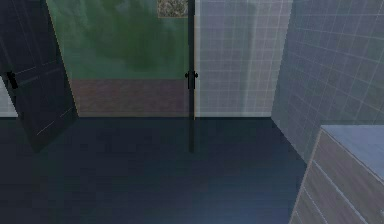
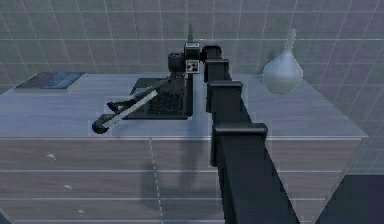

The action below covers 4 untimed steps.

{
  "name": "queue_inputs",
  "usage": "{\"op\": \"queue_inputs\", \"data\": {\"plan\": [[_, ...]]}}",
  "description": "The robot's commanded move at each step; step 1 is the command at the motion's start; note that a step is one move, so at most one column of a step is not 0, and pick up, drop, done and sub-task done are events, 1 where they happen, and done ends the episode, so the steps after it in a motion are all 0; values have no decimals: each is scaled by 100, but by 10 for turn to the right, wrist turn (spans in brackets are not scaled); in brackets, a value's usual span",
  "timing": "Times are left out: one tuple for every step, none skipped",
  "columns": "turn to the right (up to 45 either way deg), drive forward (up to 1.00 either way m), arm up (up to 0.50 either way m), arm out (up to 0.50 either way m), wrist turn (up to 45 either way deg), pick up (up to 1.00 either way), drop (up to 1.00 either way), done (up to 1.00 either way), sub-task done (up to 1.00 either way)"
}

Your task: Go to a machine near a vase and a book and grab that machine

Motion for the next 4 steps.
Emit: {"op": "queue_inputs", "data": {"plan": [[0, 0, 0, 0, 450, 0, 0, 0, 0], [0, 0, 0, 0, 360, 0, 0, 0, 0], [0, 0, -12, 0, 0, 0, 0, 0, 0], [0, 0, 0, 0, 0, 100, 0, 0, 0]]}}
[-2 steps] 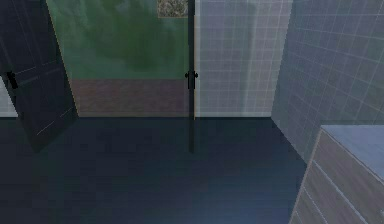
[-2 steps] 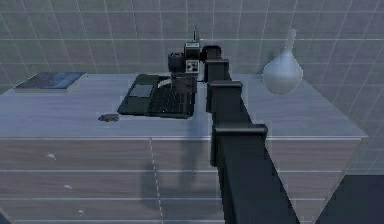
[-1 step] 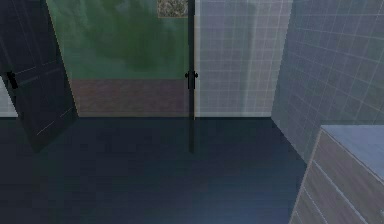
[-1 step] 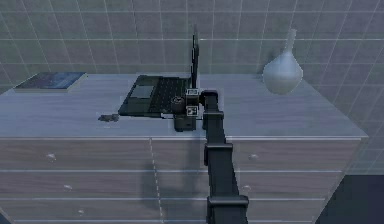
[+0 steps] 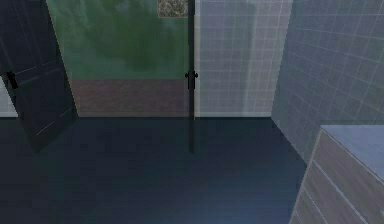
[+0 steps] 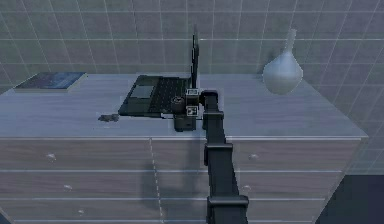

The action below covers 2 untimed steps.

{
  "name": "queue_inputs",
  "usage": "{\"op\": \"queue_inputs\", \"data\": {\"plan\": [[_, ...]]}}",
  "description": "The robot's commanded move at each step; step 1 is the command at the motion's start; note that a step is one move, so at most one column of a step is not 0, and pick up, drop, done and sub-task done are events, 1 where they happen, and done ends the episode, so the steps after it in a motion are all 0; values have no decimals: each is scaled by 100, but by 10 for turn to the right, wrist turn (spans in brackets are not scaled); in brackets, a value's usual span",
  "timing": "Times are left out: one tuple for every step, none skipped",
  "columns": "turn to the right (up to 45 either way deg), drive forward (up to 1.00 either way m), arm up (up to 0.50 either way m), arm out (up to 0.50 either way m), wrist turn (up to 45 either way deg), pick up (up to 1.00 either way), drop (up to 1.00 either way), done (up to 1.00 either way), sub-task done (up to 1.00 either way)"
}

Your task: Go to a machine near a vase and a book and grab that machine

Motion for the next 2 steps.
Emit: {"op": "queue_inputs", "data": {"plan": [[0, 0, 10, 0, 0, 0, 0, 0, 0], [0, 0, 0, 0, 0, 0, 0, 100, 0]]}}
